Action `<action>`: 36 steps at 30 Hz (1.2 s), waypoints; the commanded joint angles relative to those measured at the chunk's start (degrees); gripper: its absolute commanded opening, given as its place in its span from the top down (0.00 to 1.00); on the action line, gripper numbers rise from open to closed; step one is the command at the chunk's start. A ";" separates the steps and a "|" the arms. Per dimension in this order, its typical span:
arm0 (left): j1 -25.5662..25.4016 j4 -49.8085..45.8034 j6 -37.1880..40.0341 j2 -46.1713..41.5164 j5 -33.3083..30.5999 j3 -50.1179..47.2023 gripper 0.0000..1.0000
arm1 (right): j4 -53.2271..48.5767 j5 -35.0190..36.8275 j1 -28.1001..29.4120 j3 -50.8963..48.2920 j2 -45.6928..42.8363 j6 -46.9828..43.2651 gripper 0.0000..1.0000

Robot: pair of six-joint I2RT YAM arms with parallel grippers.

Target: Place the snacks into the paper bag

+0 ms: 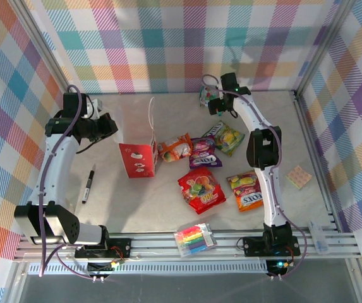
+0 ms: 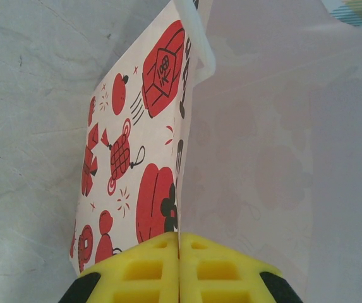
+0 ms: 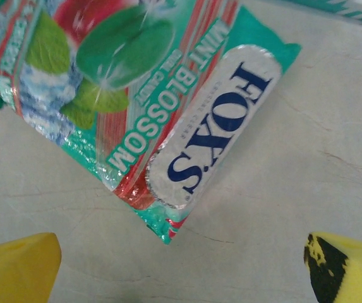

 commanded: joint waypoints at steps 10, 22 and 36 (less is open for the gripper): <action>0.72 -2.54 0.16 -2.84 -1.03 -0.04 0.99 | 1.00 0.95 0.97 8.58 7.65 -9.99 0.00; 0.77 -1.50 -2.00 -3.48 -2.36 -0.86 1.00 | 3.71 0.47 0.22 9.96 11.02 -9.53 0.17; 0.68 -0.38 -2.71 -3.04 -1.57 -1.64 0.99 | 4.07 -0.35 -0.70 7.96 9.18 -7.85 0.76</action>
